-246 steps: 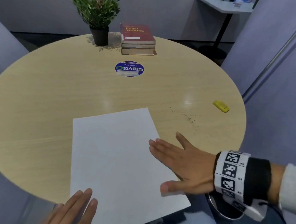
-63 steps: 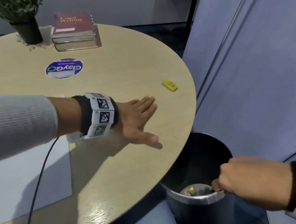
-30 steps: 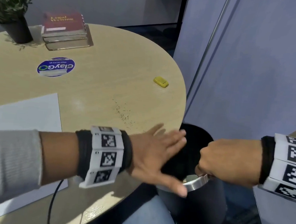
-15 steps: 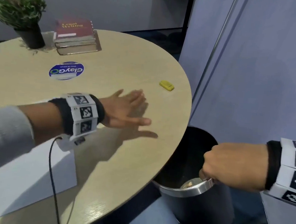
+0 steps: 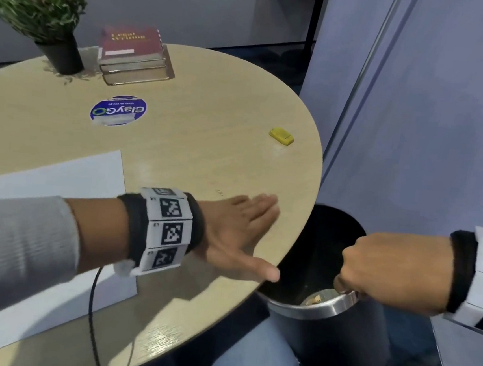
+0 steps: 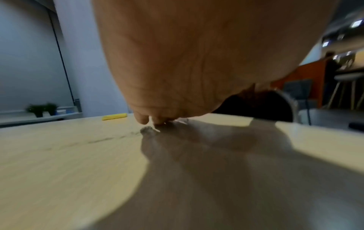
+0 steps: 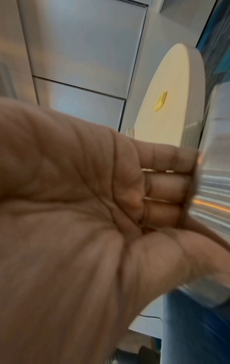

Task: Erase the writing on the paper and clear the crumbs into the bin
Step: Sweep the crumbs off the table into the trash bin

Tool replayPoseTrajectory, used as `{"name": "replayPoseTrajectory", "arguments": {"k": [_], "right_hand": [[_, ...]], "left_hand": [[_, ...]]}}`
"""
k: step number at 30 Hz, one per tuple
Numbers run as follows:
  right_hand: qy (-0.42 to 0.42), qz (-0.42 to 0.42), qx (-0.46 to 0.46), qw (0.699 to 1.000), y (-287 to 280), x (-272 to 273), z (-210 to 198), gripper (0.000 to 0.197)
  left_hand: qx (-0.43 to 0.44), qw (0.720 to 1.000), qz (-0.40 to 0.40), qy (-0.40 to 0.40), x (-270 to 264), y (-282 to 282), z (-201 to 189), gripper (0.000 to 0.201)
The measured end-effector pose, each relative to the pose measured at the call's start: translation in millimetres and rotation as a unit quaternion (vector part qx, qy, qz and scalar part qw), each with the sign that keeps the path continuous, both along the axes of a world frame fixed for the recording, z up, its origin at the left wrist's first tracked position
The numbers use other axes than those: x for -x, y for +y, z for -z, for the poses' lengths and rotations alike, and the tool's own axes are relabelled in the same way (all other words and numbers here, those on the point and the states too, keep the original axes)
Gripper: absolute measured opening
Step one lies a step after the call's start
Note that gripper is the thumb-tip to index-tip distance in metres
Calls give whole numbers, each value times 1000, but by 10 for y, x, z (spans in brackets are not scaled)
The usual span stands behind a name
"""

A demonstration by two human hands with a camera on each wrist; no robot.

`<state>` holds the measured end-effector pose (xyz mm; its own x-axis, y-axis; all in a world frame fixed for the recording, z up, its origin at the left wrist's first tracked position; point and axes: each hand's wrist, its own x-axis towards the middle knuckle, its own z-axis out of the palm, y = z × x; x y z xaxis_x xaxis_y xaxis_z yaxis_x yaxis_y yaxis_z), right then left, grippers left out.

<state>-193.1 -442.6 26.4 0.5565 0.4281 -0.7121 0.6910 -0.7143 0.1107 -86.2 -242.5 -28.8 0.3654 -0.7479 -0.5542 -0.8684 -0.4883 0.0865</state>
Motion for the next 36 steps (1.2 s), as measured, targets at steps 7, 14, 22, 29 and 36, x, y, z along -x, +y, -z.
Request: {"name": "replayPoseTrajectory", "arguments": {"k": [7,14,22,29,36], "right_hand": [[-5,3,-7,1000,-20,39,38,24],[-19,-7,2,1000,41,47,78,22],[-23,-13,2,1000,71,91,77,21],[-17,-10,8,1000,79,102,70,20],[-19,-29,15,999,91,129,86,16]], "left_hand": [[-40,981,-174,-82,-558,482,-173,132],[-26,996,-87,-14,85,44,-25,140],[49,997,-60,-31,169,-94,-137,127],[-73,986,-140,-56,-205,373,-156,140],[34,998,54,28,622,-404,26,122]]}}
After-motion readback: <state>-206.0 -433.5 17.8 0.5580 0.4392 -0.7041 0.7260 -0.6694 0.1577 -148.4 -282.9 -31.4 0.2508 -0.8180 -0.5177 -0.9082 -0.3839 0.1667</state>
